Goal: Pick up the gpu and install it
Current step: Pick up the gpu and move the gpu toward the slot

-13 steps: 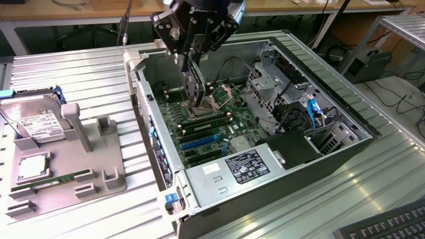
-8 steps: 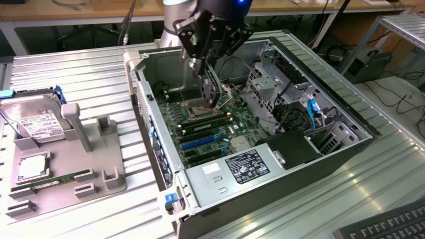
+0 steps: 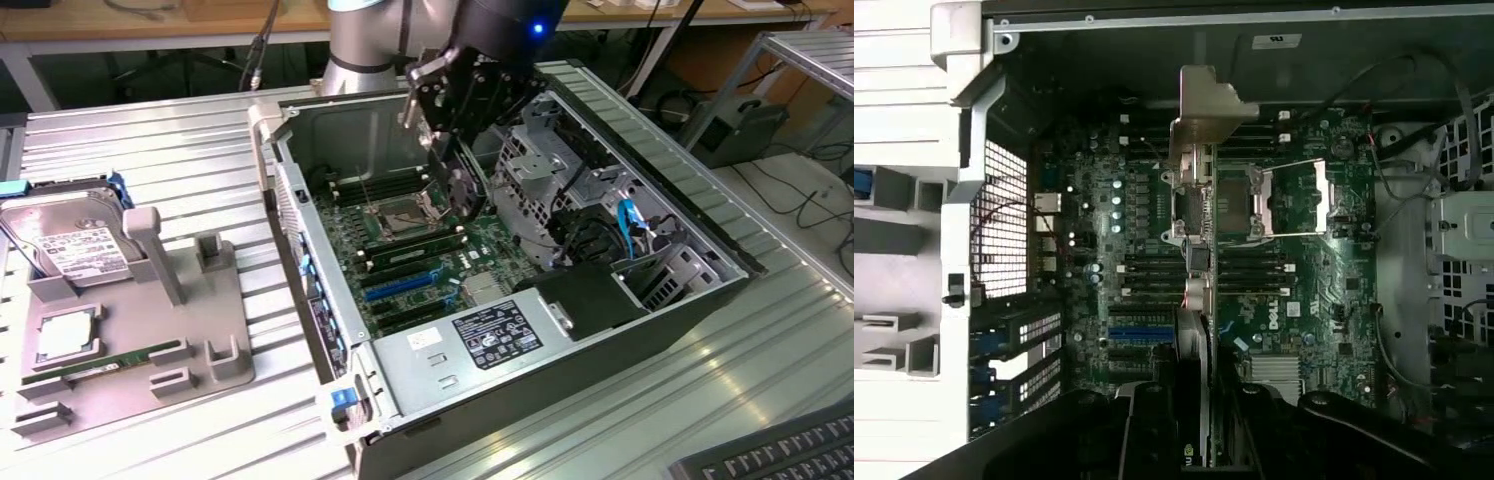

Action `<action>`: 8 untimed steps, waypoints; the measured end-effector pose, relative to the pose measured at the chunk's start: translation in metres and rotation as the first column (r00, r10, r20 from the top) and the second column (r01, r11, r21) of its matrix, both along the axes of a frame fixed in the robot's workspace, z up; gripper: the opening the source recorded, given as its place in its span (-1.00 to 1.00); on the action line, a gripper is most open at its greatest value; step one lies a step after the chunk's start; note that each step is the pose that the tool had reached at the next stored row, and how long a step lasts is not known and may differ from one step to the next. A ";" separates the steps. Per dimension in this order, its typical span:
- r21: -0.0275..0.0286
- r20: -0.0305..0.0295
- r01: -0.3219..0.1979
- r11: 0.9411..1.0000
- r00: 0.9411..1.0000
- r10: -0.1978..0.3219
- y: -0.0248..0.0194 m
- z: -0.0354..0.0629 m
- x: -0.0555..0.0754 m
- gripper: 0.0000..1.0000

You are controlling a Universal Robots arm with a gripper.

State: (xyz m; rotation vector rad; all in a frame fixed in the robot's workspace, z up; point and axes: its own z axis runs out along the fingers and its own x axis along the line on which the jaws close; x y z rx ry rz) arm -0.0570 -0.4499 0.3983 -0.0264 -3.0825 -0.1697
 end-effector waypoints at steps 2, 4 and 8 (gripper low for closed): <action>0.000 0.000 0.000 1.000 1.000 0.000 -0.0043 -0.0028 0.007 -0.47; 0.000 0.002 -0.001 1.000 1.000 0.001 -0.0078 -0.0043 0.007 -0.47; 0.000 0.020 -0.010 1.000 1.000 0.010 -0.0099 -0.0055 0.007 -0.47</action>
